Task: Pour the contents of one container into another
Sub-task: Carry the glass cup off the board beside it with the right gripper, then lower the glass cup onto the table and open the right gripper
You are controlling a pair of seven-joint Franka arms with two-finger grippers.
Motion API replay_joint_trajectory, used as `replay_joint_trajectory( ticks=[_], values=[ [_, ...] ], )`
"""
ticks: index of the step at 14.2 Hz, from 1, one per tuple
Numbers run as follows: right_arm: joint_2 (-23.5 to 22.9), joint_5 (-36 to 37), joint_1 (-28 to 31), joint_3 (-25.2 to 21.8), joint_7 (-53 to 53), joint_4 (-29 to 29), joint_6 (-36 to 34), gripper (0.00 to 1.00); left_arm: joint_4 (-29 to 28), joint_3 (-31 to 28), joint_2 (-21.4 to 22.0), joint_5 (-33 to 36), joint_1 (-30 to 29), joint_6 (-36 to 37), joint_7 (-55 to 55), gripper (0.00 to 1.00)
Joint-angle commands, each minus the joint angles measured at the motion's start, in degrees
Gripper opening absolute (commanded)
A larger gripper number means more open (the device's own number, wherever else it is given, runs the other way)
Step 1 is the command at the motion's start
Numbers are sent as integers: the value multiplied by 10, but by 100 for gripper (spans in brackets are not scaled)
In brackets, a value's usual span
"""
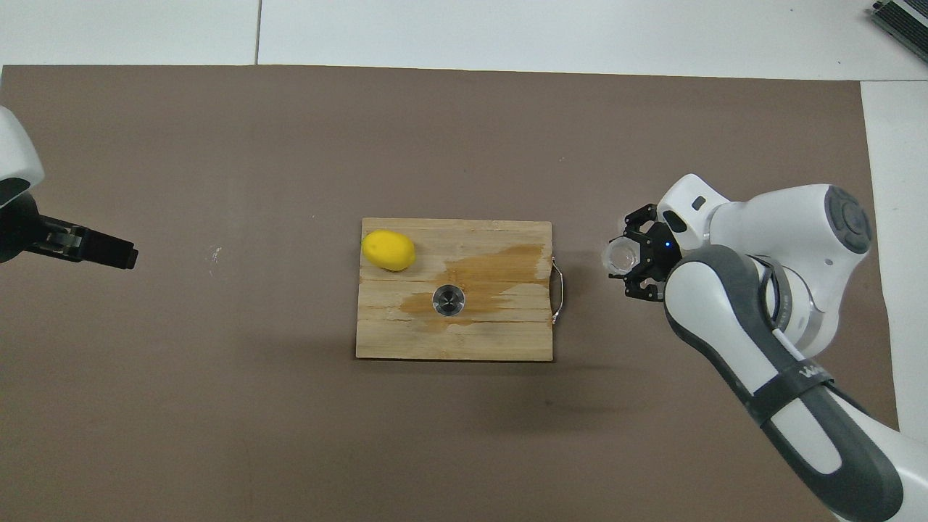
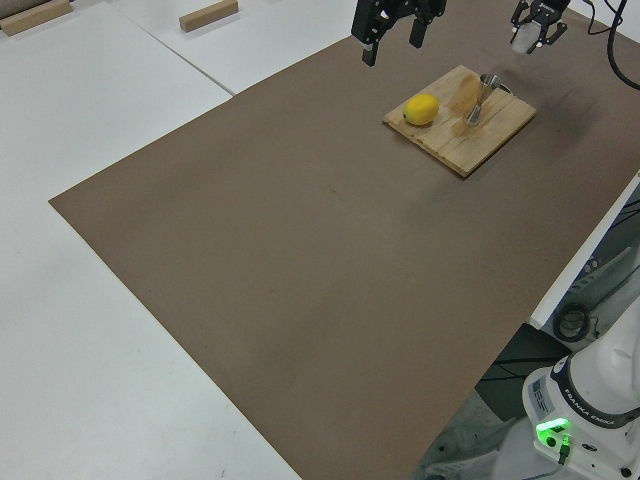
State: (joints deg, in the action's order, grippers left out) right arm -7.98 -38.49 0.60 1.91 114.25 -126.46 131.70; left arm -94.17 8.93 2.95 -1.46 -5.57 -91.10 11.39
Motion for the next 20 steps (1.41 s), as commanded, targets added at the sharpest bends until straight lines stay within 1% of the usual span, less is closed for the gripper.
replay_joint_trajectory(
  ticks=[1, 3, 7, 8, 10, 14, 17, 20],
  values=[
    [16, -20, 26, 8, 47, -27, 8, 40, -5, -1, 11, -4, -8, -10, 5, 100],
    [10, -34, 38, 8, 67, -34, 7, 40, -5, -2, 11, -4, -8, -11, 5, 100],
    [-9, -82, 43, 8, 117, -35, 5, 40, -6, -2, 12, -3, -5, -11, 5, 100],
    [-13, -85, 43, 8, 124, -35, 7, 40, -6, -14, 12, -3, 3, -10, 5, 100],
    [-16, -95, 42, 8, 130, -34, 10, 40, -6, -59, 12, -3, 53, -8, 5, 100],
    [-23, -95, 43, 7, 132, -34, 22, 42, -6, -62, 13, -2, 51, -8, 5, 100],
    [-27, -95, 36, 7, 131, -34, 51, 44, -6, -63, 12, -2, 52, -9, 5, 100],
    [-29, -95, 31, 8, 126, -36, 70, 45, -5, -65, 13, -2, 51, -8, 5, 100]
  ],
)
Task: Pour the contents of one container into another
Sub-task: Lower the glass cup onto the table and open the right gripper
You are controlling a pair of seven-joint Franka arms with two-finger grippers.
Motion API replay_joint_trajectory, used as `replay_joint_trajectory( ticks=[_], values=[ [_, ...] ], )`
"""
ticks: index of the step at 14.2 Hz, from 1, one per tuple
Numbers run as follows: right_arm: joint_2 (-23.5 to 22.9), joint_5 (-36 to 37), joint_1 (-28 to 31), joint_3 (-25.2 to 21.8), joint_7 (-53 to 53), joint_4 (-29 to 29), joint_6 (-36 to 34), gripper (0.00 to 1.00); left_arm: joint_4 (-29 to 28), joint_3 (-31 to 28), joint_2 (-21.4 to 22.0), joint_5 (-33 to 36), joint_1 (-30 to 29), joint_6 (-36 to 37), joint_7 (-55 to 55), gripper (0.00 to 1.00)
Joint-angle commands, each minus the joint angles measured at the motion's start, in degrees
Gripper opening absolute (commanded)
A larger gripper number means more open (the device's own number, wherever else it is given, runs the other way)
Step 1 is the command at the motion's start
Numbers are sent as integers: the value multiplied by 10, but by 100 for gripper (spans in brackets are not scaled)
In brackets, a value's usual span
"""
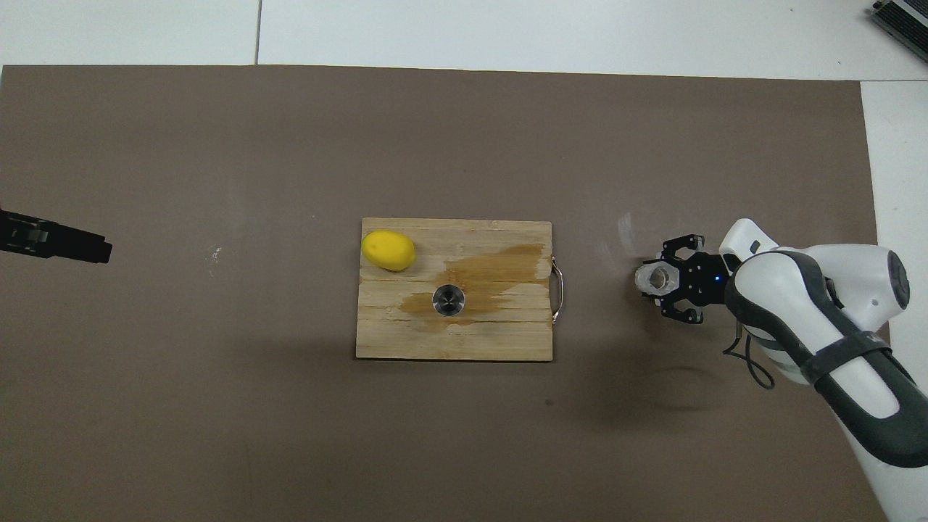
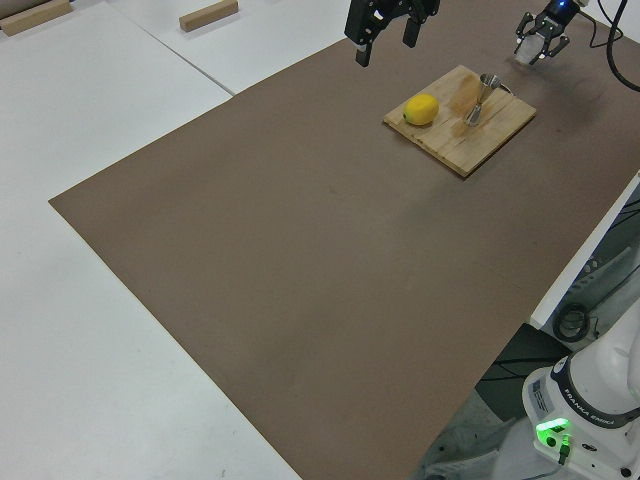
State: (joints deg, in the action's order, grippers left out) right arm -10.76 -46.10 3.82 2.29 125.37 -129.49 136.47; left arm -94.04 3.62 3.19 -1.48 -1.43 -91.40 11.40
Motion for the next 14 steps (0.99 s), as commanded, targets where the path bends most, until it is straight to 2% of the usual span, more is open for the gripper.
replay_joint_trajectory(
  ticks=[1, 4, 5, 6, 11, 13, 14],
  values=[
    [-1, -19, -6, 3, 15, -7, 23, 45, -2, -12, 10, -3, 10, -2, 5, 100],
    [0, -19, -10, 3, 17, -19, 29, 47, 6, -12, 9, -2, 10, 2, 4, 100],
    [1, -19, -10, 4, 16, -19, 29, 50, 6, -12, 9, -3, 10, 1, 4, 100],
    [1, -19, -9, 4, 16, -19, 28, 61, 6, -12, 9, -2, 10, 1, 4, 100],
    [10, -19, -8, 3, 19, -17, 23, 74, 7, -11, 9, -3, 13, -3, 1, 100],
    [21, -16, -8, 3, 19, -16, 19, 92, 7, -11, 8, -2, 14, -5, -5, 100],
    [32, -11, -8, 3, 19, -16, 18, 93, 7, -11, 7, -2, 14, -6, -5, 100]
  ],
)
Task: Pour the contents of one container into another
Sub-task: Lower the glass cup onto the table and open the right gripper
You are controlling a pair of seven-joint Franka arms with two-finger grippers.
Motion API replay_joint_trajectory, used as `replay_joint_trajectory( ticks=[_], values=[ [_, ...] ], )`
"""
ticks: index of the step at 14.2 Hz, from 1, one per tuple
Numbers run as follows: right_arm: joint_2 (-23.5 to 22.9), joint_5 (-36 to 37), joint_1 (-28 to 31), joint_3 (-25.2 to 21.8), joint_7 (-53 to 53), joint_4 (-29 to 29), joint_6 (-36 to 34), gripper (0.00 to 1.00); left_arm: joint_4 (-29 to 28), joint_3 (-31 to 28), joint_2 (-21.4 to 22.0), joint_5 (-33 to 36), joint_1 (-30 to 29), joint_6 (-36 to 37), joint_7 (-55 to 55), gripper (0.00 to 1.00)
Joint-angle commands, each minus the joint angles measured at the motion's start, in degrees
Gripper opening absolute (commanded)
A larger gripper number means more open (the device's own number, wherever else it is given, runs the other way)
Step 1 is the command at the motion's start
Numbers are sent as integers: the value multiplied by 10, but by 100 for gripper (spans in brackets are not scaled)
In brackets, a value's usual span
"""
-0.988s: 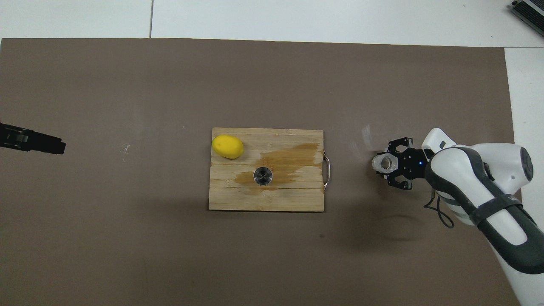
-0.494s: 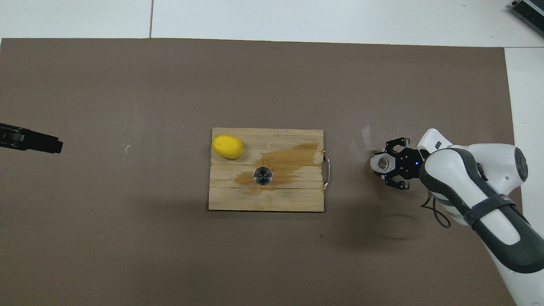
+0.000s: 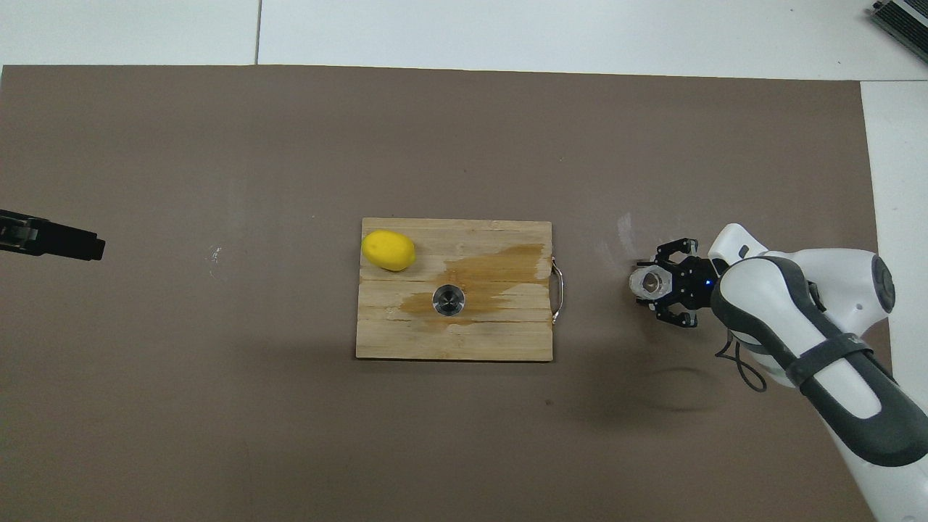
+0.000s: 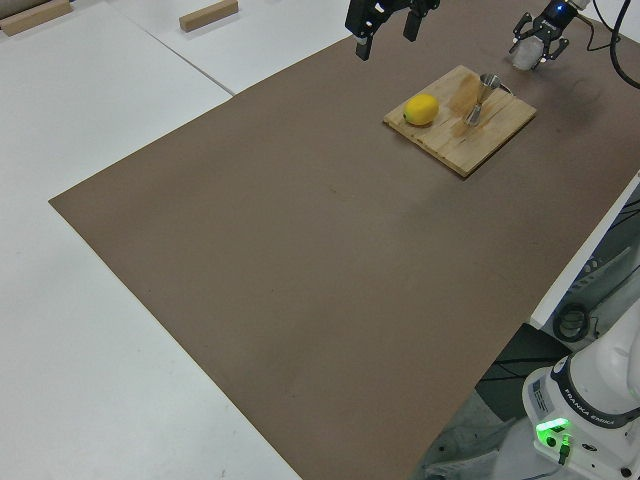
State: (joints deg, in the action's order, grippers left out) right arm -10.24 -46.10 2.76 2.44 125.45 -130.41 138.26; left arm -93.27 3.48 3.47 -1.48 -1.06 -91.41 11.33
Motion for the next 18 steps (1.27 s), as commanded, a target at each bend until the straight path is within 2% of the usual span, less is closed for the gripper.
replay_joint_trajectory(
  ticks=[1, 6, 12, 14, 16, 18],
  values=[
    [35, -10, 2, 1, 16, -7, -4, 93, -1, -9, 5, -3, 11, -6, -4, 100],
    [67, -4, 11, -3, 6, -7, -59, 93, -1, -9, 5, -2, 11, -4, -4, 100],
    [115, 148, 9, -3, -170, 37, -126, 94, -2, -9, 5, -2, 11, -4, -4, 100],
    [134, 226, 4, -2, -251, 75, -155, 100, -1, -9, 5, -2, 9, -6, -4, 100],
    [141, 311, 1, 5, -297, 122, -165, 100, -2, -8, 4, -2, 9, -8, -4, 100],
    [138, 329, 1, 5, -369, 164, -208, 100, -2, -9, 4, -2, 9, -8, -4, 100]
  ],
)
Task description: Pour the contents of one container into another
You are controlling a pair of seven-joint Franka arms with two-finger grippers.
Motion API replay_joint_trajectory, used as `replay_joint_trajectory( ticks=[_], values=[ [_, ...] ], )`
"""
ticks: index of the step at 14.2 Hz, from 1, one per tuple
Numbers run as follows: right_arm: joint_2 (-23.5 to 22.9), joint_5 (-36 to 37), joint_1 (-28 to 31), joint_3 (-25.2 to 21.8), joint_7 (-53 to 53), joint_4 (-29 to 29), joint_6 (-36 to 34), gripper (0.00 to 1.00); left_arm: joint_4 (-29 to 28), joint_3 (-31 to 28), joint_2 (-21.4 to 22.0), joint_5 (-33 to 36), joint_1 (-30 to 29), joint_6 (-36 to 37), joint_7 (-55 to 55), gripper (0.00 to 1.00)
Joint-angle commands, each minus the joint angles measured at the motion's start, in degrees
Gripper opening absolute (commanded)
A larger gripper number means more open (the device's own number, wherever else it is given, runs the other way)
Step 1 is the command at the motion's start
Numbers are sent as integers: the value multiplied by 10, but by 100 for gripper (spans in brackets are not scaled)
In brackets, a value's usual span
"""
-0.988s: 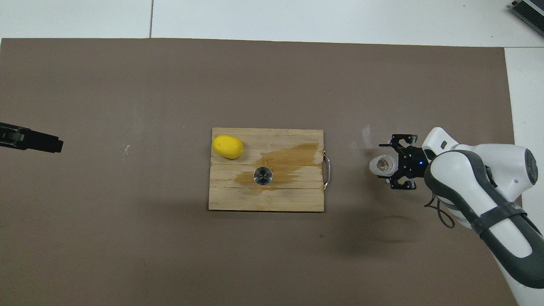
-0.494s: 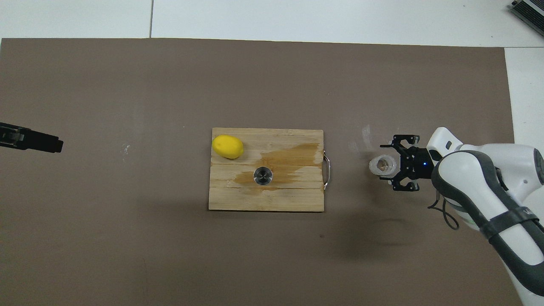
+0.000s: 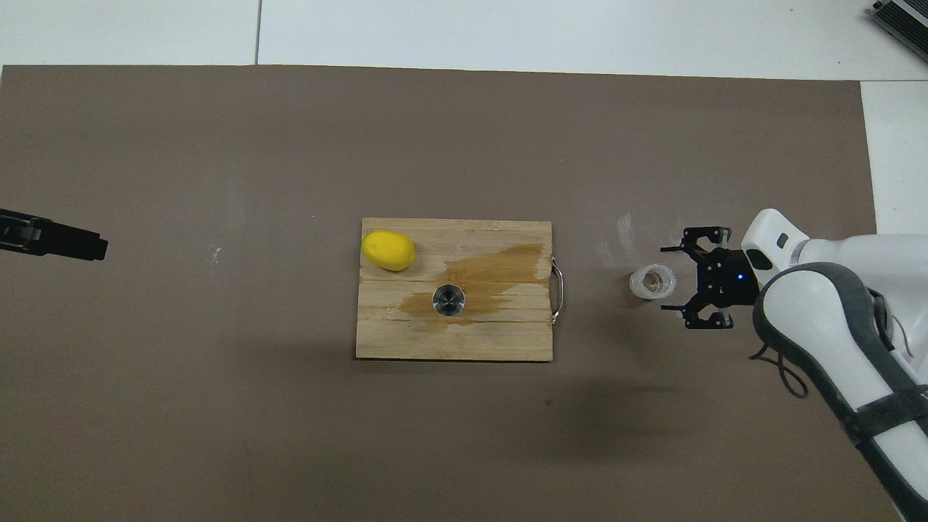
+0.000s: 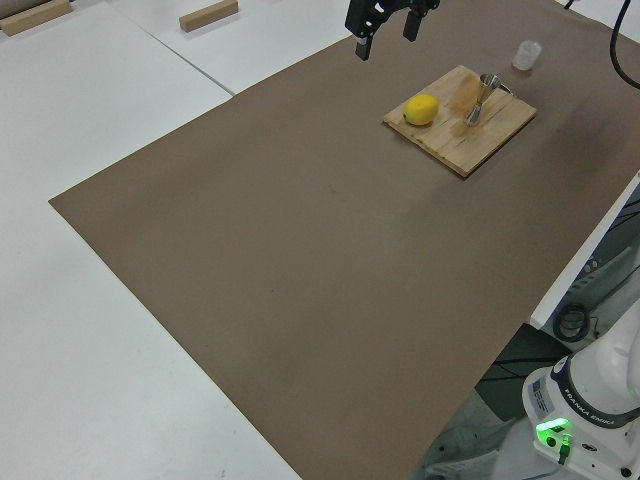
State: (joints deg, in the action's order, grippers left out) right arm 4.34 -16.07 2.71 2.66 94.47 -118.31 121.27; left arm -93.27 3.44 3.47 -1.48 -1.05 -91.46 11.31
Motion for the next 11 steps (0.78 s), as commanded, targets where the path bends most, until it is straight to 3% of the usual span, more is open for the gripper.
replay_joint_trajectory(
  ticks=[1, 11],
  values=[
    [-7, 36, 3, 2, -99, 59, -57, 100, -2, -9, 4, -2, 9, -7, -4, 100],
    [-9, 133, -17, 11, -556, 165, -116, 100, -2, -9, 4, -2, 10, -6, -4, 100]
  ],
)
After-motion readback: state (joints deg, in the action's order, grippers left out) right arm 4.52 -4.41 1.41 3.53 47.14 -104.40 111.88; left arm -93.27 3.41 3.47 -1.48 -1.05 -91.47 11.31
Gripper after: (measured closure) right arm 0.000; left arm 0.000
